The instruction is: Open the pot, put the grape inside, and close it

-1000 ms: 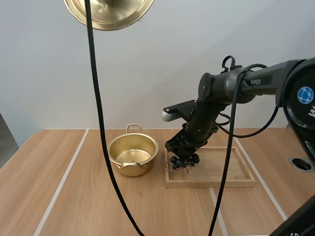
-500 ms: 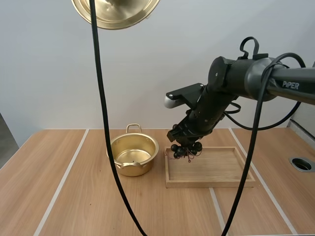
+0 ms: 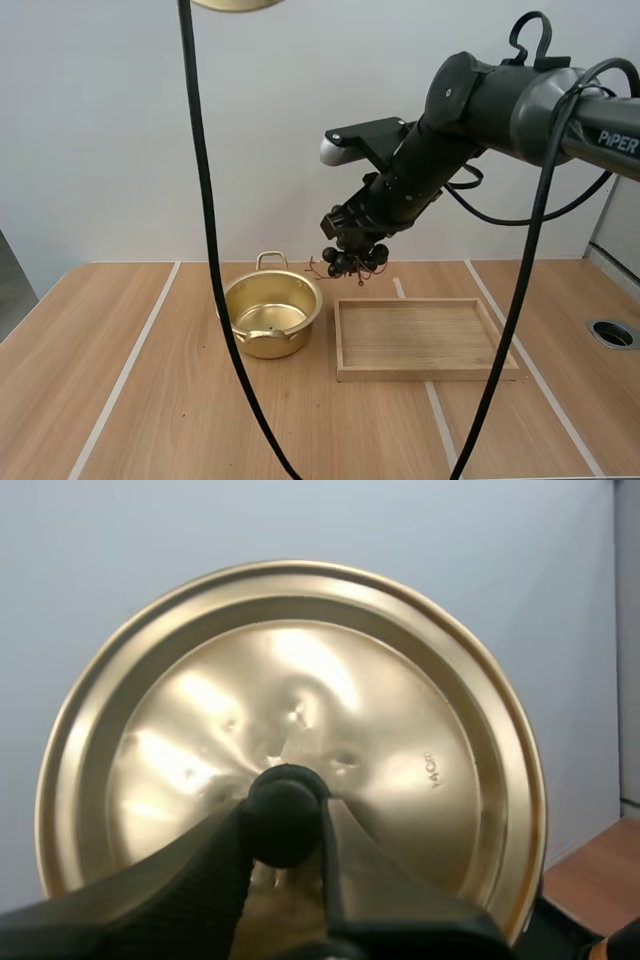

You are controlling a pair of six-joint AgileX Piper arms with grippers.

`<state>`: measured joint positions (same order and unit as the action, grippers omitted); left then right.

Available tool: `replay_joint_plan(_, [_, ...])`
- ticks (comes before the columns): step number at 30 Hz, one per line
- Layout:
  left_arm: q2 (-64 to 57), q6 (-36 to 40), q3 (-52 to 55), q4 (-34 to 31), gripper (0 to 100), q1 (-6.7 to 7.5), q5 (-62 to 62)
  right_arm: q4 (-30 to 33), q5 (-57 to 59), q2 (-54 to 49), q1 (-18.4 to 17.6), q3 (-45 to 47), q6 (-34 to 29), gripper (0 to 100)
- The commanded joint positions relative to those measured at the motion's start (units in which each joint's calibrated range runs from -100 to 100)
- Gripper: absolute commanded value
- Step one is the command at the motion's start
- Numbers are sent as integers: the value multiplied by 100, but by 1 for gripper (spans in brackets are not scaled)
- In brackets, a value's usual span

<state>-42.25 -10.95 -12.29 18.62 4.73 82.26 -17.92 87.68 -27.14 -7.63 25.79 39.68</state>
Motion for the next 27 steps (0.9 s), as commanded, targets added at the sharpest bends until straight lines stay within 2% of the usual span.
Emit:
replay_joint_plan(1, [-31, -4, -473, 347, 0, 20, 106, -201, 95, 116, -121, -198, 90, 0])
replay_joint_plan(12, [-31, -4, -1596, 346, 0, 20, 664, -241, -208, 986, -734, -212, 90, 0])
replay_joint_plan(21, [-20, -4, -1651, 336, 0, 20, 774, -230, -790, 1670, -981, -236, 204, 0])
replay_joint_plan(27, [-20, -11, -1651, 277, 0, 20, 775, -240, -788, 2076, -981, -603, 204, 0])
